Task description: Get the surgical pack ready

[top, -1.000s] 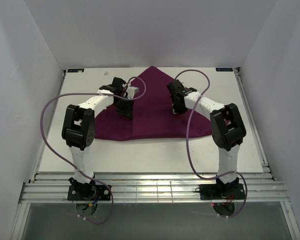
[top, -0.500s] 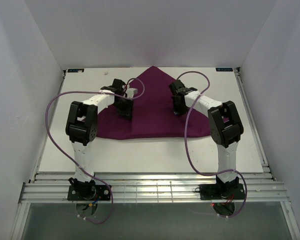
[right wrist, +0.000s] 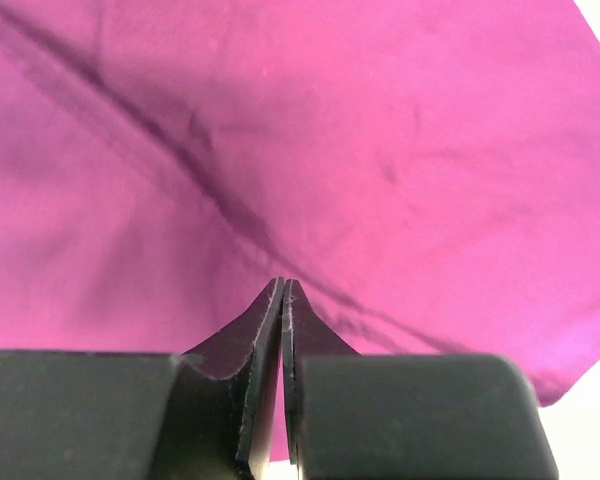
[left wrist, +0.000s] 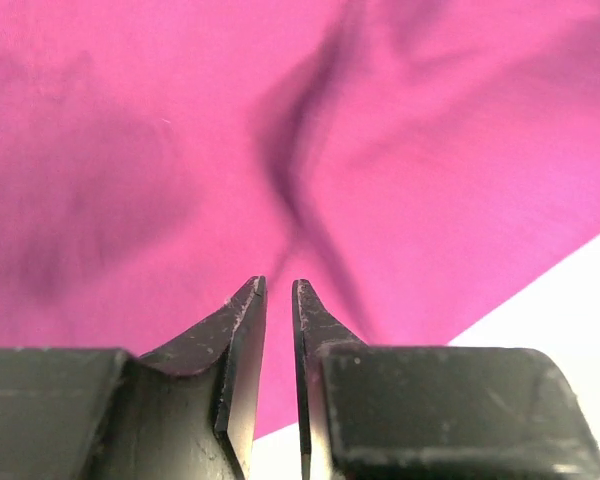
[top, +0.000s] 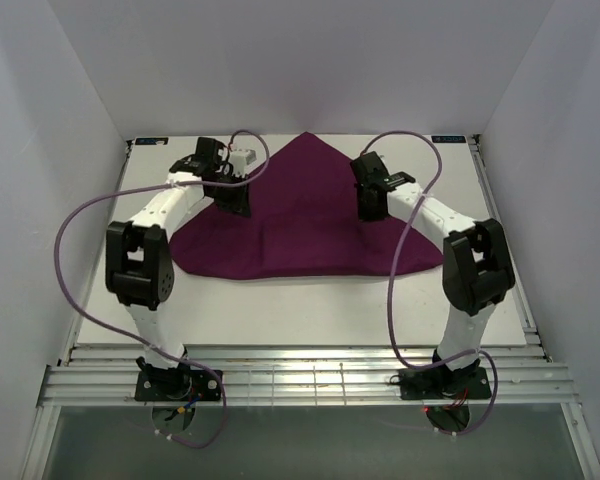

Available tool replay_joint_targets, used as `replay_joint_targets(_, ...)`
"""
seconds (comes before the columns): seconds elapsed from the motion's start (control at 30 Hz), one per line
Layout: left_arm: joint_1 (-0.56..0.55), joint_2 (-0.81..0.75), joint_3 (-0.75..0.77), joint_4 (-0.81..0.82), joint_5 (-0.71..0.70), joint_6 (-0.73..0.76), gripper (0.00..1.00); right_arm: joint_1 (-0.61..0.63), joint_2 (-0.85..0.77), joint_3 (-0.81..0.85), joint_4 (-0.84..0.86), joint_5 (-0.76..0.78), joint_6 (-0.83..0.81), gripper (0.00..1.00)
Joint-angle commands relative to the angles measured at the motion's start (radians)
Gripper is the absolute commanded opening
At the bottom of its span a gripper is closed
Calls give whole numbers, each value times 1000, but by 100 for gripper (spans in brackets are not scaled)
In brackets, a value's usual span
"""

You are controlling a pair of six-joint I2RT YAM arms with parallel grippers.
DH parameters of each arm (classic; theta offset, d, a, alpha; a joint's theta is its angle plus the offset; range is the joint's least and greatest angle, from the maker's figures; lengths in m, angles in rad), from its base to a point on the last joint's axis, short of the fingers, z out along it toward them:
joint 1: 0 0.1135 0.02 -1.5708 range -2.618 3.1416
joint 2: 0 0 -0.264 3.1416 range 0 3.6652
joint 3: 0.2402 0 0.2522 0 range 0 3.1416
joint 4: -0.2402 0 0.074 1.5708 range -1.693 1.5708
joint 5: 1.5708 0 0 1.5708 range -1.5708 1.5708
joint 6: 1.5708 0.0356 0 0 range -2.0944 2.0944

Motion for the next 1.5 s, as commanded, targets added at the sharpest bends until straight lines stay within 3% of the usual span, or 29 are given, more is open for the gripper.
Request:
replay_joint_targets(0.0,-15,-169,-73,-33,104,44,28,40,-108,-73,-62,36,-31,8)
replay_joint_targets(0.2,-50,-206,-266,-53,98,55,27,92,-163,-237,-34,-96,50,8)
replay_joint_targets(0.73,-103,-62,-408,120,130,-34,27,98,-85,-348,102,-211,136,8)
replay_joint_targets(1.03,-101,12,-386,139,110,-50,27,92,-90,-346,119,-217,109,8)
replay_joint_targets(1.27,-63,-109,-331,91,89,4,29,71,-180,-375,105,-144,124,8)
replay_joint_targets(1.47,-32,-171,-219,-8,67,67,32,11,-229,-257,85,-91,53,8)
